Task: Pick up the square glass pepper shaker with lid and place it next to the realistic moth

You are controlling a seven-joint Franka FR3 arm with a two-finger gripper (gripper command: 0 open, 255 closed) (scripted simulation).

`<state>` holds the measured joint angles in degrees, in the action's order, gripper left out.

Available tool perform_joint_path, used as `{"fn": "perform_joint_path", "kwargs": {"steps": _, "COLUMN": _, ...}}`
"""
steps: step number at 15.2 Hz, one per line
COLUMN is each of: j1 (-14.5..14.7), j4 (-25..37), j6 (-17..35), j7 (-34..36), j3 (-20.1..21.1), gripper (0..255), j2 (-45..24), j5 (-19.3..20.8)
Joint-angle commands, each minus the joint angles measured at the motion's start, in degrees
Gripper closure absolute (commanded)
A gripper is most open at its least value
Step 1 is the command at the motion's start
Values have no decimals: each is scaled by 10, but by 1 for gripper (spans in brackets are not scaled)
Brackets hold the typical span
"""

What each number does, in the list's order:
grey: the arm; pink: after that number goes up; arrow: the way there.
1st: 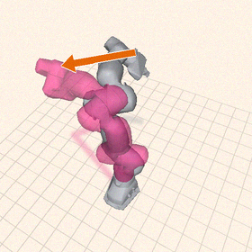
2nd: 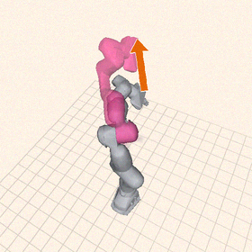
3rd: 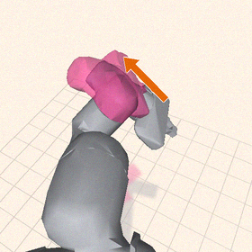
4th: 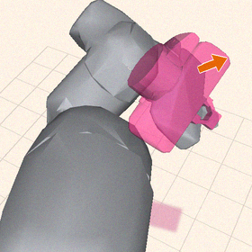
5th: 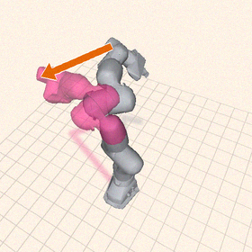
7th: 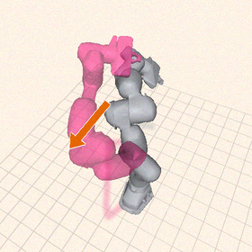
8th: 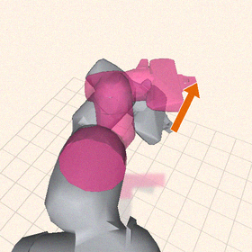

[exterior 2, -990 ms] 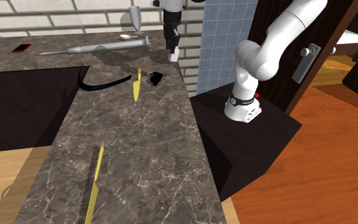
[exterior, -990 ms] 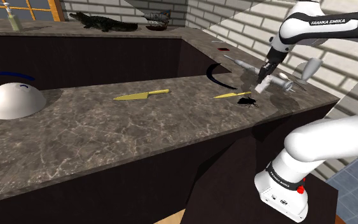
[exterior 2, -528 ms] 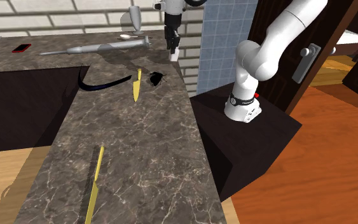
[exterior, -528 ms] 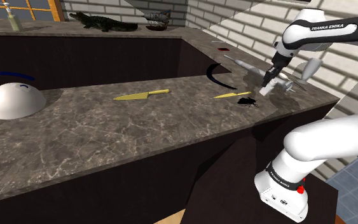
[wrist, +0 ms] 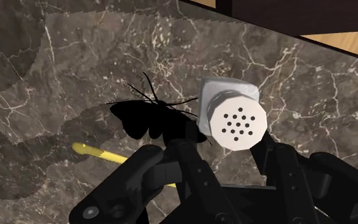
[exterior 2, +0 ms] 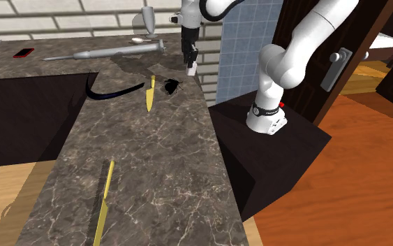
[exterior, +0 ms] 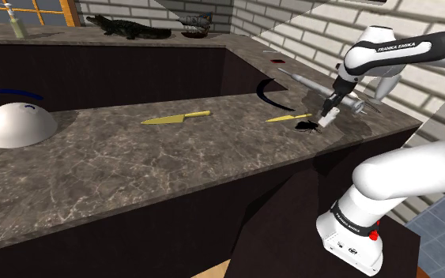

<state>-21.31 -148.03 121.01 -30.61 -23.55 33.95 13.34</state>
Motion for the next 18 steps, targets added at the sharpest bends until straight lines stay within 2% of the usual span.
{"fn": "perform_joint_path", "kwargs": {"steps": 1, "j1": 0, "j4": -11, "j6": 19, "j7": -1, "j3": -5, "gripper": 255, "j2": -8, "j5": 2}}
{"fn": "perform_joint_path", "kwargs": {"steps": 16, "j1": 5, "j4": -82, "j6": 165, "j7": -9, "j3": -38, "gripper": 255, "j2": -83, "j5": 9}}
{"fn": "perform_joint_path", "kwargs": {"steps": 18, "j1": 4, "j4": -82, "j6": 165, "j7": -9, "j3": -38, "gripper": 255, "j2": -83, "j5": 9}}
